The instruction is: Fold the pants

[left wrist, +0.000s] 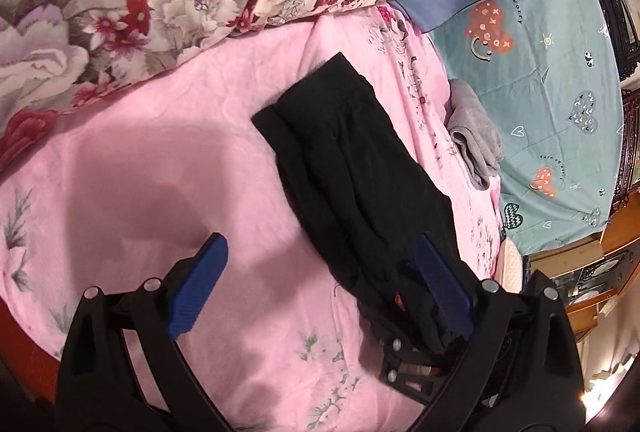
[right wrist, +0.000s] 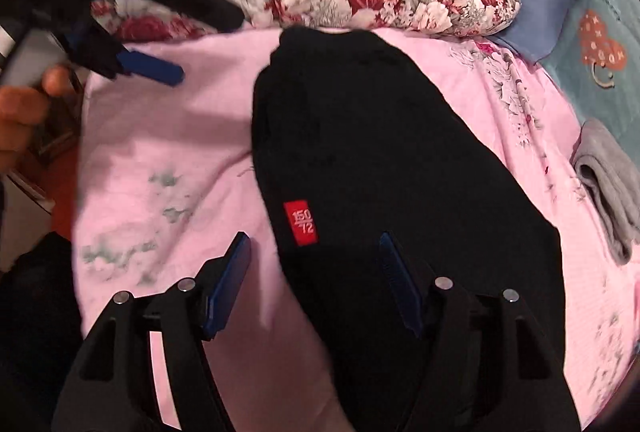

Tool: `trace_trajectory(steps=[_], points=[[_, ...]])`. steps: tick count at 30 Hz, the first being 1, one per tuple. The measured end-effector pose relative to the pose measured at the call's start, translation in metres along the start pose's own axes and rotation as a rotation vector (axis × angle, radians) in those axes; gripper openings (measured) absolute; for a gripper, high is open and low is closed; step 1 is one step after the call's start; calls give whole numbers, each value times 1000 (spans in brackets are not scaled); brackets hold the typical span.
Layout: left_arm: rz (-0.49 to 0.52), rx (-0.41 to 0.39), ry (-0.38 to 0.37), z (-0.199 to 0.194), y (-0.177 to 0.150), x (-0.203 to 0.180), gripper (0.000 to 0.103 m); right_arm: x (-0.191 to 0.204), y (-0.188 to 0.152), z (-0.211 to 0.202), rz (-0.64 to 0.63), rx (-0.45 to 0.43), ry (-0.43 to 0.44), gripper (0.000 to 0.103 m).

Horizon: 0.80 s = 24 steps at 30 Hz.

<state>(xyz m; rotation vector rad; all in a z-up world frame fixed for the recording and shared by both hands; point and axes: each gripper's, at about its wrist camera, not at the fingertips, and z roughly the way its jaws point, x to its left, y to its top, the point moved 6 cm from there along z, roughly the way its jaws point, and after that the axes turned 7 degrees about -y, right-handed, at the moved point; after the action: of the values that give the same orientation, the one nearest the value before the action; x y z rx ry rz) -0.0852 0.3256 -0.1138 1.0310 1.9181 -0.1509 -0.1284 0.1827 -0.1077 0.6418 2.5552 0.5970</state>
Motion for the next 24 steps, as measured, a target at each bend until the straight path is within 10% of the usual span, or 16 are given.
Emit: trace_trajectory(steps=[2, 4, 5, 19, 24], points=[[-3, 20, -5, 8, -1, -3, 96, -3, 3, 3, 1, -7, 0, 63], [-3, 38, -11, 15, -2, -7, 96, -5, 10, 10, 13, 14, 27, 21], [-6, 43, -20, 19, -2, -9, 96, -6, 13, 12, 16, 15, 35, 17], [-141, 14, -76, 82, 27, -29, 95, -33, 30, -9, 132, -50, 112, 14], [-128, -14, 7, 86, 37, -18, 39, -29, 27, -7, 135, -48, 113, 17]])
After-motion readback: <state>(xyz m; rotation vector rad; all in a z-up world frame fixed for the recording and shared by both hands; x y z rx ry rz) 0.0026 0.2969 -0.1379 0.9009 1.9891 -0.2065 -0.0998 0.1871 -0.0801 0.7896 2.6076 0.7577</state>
